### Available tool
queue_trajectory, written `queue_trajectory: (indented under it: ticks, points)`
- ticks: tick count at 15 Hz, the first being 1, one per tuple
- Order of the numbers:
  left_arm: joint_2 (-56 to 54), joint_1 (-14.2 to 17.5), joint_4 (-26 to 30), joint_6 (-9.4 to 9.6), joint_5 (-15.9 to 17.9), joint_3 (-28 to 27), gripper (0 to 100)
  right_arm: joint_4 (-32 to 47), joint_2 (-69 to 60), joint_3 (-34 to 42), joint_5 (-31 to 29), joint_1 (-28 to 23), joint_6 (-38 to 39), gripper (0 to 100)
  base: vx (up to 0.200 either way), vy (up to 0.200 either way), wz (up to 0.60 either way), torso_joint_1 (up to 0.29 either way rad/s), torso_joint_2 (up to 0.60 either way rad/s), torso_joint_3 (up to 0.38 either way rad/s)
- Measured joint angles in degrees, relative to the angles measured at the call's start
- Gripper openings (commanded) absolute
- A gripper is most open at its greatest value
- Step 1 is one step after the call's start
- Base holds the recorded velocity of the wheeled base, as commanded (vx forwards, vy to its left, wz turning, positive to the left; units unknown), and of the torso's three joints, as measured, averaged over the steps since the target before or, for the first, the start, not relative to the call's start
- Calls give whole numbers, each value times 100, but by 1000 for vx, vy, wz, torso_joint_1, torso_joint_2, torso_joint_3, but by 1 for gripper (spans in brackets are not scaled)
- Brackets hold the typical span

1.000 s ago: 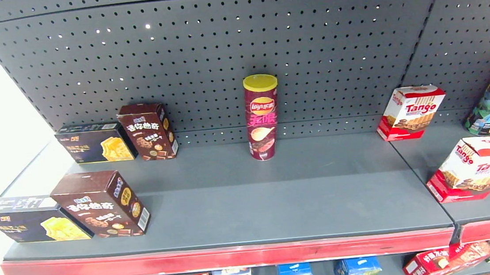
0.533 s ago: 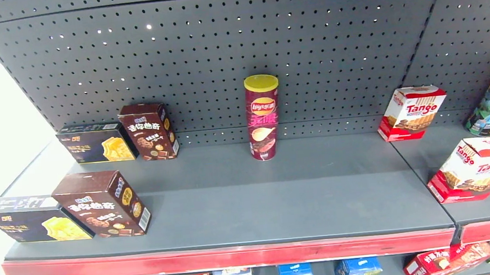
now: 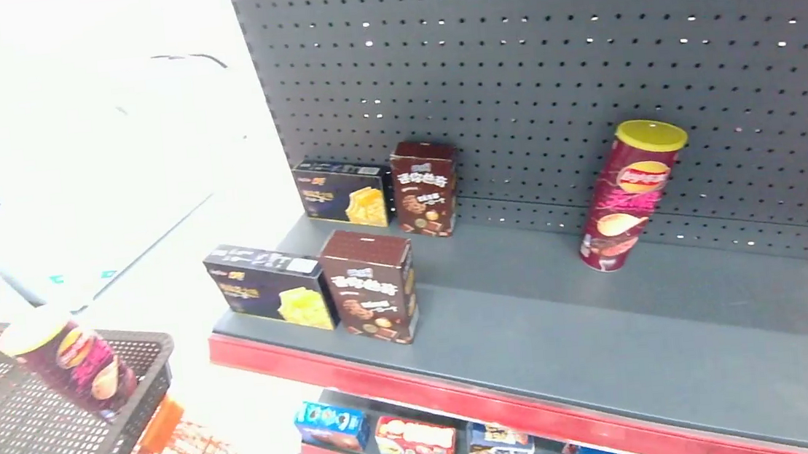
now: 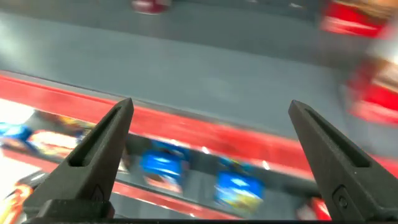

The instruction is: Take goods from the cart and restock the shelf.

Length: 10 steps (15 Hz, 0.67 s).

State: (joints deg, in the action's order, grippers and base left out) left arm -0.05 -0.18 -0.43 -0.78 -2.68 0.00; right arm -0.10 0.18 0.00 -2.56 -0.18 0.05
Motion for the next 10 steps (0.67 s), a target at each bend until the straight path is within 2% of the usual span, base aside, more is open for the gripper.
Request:
queue_trajectory:
  ticks: [10]
  points:
    - [0, 0, -1, 2, 0, 0, 100, 5, 2, 0, -9, 9, 5, 100, 0, 0, 0, 0, 0, 0]
